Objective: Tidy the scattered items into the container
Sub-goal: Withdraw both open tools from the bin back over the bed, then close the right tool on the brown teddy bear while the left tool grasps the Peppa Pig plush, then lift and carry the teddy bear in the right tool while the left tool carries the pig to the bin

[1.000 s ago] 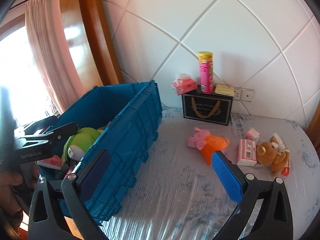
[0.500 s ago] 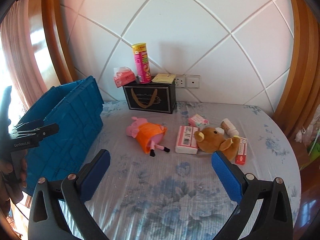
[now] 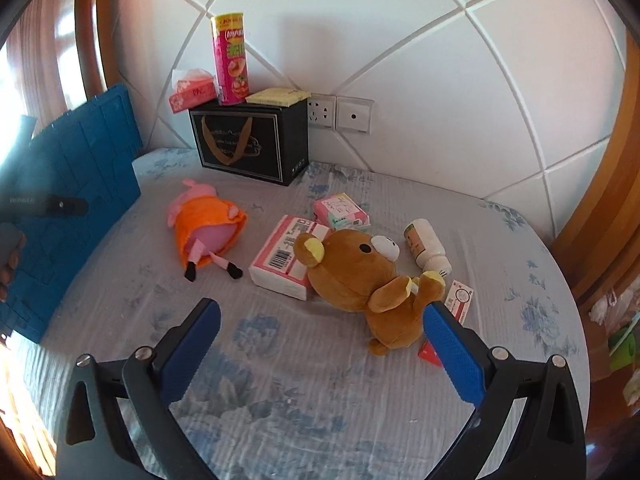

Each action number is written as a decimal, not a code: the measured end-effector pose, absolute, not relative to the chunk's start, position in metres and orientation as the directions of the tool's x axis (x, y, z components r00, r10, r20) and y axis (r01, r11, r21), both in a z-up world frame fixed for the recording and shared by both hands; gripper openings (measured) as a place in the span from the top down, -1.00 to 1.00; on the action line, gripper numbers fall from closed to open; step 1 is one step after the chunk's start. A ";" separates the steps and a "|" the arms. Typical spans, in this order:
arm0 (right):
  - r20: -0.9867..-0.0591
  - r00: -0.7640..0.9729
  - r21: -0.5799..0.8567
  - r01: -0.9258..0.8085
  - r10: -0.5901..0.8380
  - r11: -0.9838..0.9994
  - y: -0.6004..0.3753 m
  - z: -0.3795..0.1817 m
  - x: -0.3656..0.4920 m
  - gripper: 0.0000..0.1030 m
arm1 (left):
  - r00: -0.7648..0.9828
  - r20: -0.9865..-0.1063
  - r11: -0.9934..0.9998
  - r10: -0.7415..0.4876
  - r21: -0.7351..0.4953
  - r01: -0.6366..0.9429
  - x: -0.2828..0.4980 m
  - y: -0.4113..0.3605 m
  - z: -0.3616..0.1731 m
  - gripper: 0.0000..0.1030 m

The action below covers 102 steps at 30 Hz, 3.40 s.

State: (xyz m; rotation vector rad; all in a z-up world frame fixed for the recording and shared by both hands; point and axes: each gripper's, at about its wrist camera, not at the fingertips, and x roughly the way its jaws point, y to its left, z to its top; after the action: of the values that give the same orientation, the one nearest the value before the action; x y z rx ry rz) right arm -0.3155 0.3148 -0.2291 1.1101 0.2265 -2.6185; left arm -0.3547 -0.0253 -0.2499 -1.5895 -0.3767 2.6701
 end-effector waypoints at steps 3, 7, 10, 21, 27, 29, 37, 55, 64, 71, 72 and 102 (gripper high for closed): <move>-0.746 -0.638 -0.077 0.366 -0.189 -0.928 0.319 -0.260 -0.342 -1.00 | -0.455 -0.886 -0.977 0.087 -0.164 0.134 -0.383 -0.018 -0.279 -0.98; -0.768 -0.622 -0.139 0.396 -0.154 -0.907 0.324 -0.293 -0.371 -1.00 | -0.431 -0.902 -0.983 0.028 -0.104 0.154 -0.416 -0.010 -0.313 -0.98; -0.780 -0.607 -0.159 0.425 -0.150 -0.891 0.328 -0.309 -0.392 -1.00 | -0.407 -0.913 -0.973 0.038 -0.127 0.195 -0.440 -0.009 -0.336 -0.98; -0.808 -0.572 -0.210 0.498 -0.138 -0.841 0.328 -0.349 -0.436 -1.00 | -0.403 -0.908 -0.891 0.115 -0.273 0.361 -0.485 -0.015 -0.374 -0.98; -0.821 -0.561 -0.267 0.545 -0.109 -0.794 0.317 -0.364 -0.447 -1.00 | -0.390 -0.908 -0.880 0.155 -0.306 0.364 -0.508 0.003 -0.391 -1.00; -0.827 -0.553 -0.283 0.558 -0.095 -0.780 0.313 -0.371 -0.448 -1.00 | -0.393 -0.908 -0.890 0.143 -0.292 0.351 -0.516 0.011 -0.391 -1.00; -0.845 -0.531 -0.277 0.531 -0.059 -0.801 0.316 -0.389 -0.453 -1.00 | -0.392 -0.911 -0.937 0.127 -0.240 0.255 -0.531 0.034 -0.395 -0.80; -0.867 -0.497 -0.249 0.488 -0.033 -0.837 0.309 -0.382 -0.433 -0.71 | -0.408 -0.902 -0.950 0.141 -0.239 0.199 -0.500 0.043 -0.379 -0.40; -0.887 -0.461 -0.216 0.468 -0.028 -0.857 0.306 -0.376 -0.385 -0.68 | -0.384 -0.909 -0.948 0.163 -0.253 0.195 -0.460 0.033 -0.376 -0.38; -0.907 -0.422 -0.187 0.425 -0.011 -0.886 0.307 -0.369 -0.343 -0.68 | -0.349 -0.921 -0.951 0.173 -0.248 0.183 -0.417 0.020 -0.375 -0.38; -0.908 -0.418 -0.183 0.419 -0.011 -0.889 0.307 -0.368 -0.336 -0.68 | -0.342 -0.924 -0.952 0.174 -0.246 0.180 -0.409 0.018 -0.375 -0.38; -0.906 -0.420 -0.059 0.249 -0.053 -0.967 0.256 -0.307 -0.170 -0.68 | -0.266 -0.957 -0.977 0.113 -0.058 -0.207 -0.219 -0.018 -0.345 -0.34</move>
State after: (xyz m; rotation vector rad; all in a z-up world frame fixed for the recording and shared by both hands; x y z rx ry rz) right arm -0.1700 0.2562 -0.3073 1.5787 0.2748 -2.4896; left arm -0.2194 -0.0178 -0.3448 -1.7650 0.1164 2.3478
